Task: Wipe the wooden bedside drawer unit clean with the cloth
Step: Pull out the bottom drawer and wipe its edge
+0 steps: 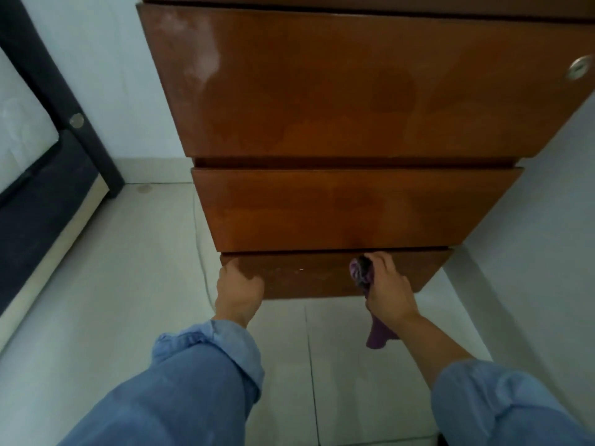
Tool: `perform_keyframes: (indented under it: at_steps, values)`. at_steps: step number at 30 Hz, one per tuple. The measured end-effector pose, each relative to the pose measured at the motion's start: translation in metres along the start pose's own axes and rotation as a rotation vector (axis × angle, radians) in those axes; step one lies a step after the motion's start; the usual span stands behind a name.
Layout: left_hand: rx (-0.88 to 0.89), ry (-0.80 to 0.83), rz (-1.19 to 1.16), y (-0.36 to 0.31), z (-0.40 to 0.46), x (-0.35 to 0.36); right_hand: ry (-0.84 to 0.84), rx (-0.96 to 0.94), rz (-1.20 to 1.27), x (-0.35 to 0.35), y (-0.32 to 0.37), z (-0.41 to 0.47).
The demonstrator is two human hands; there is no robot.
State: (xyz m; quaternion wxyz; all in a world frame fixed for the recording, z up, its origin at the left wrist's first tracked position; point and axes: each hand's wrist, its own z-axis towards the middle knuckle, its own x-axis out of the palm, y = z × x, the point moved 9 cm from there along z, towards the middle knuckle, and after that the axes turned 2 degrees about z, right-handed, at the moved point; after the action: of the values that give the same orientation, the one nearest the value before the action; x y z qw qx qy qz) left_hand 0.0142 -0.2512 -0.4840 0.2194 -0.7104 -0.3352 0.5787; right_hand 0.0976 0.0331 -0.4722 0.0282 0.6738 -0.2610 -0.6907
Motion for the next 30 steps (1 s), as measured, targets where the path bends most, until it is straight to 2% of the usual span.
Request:
perform_keyframes:
  at_steps: [3, 5, 9, 14, 18, 22, 30]
  values:
    - [-0.071, -0.117, 0.038, 0.005, 0.012, -0.002, -0.034, 0.128, 0.084, -0.003, -0.034, 0.008]
    - [-0.119, -0.159, -0.037, 0.005, 0.014, -0.003, -0.071, 0.181, 0.093, -0.007, -0.052, 0.013]
    - [-0.185, -0.281, -0.117, 0.008, 0.021, 0.005, -0.123, 0.233, 0.056, -0.014, -0.086, 0.02]
    - [-0.168, -0.353, -0.136, 0.007, 0.03, 0.015, -0.269, 0.237, 0.088, -0.03, -0.121, 0.024]
    - [-0.143, -0.4, -0.23, 0.011, 0.037, 0.015, -0.223, 0.258, 0.064, -0.033, -0.139, 0.029]
    - [-0.185, -0.436, -0.28, 0.012, 0.037, 0.014, -0.113, 0.312, -0.069, -0.016, -0.136, 0.03]
    - [-0.25, -0.465, -0.285, 0.012, 0.035, 0.014, -0.167, 0.258, -0.207, -0.029, -0.132, 0.038]
